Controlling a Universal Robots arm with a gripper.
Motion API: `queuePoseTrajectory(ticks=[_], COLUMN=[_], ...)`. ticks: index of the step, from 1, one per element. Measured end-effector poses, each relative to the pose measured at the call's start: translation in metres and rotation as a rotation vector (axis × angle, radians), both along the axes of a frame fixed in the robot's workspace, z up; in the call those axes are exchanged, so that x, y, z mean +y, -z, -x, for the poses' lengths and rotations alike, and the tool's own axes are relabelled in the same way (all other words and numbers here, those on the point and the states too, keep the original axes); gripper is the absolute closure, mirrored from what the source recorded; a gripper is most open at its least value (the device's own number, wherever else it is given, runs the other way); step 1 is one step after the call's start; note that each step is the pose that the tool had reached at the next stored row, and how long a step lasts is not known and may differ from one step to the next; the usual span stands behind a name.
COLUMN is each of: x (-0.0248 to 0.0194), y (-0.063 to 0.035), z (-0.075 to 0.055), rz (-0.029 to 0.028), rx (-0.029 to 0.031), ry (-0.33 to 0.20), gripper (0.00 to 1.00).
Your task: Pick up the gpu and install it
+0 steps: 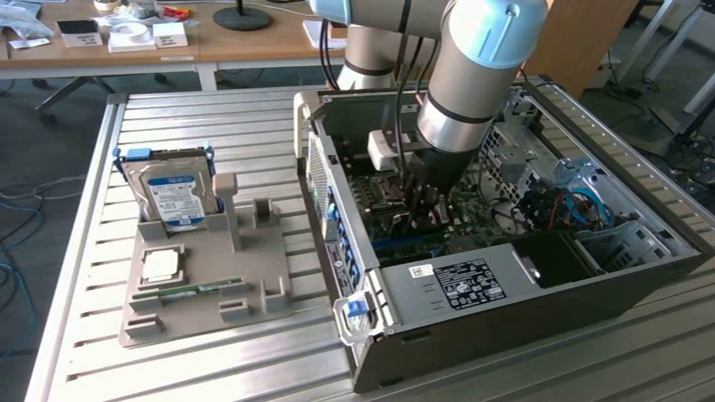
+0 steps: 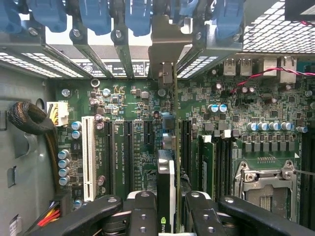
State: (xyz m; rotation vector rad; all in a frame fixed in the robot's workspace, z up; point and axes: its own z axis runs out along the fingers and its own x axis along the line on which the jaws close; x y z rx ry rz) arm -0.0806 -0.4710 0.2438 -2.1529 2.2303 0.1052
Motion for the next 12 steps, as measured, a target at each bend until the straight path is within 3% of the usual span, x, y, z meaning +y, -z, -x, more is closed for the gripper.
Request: queuePoseTrajectory(ticks=[12], x=[0.0], y=[-0.0003], z=[-0.0051], rz=[0.0014], rx=[0.0001], ry=[0.002], gripper=[0.73])
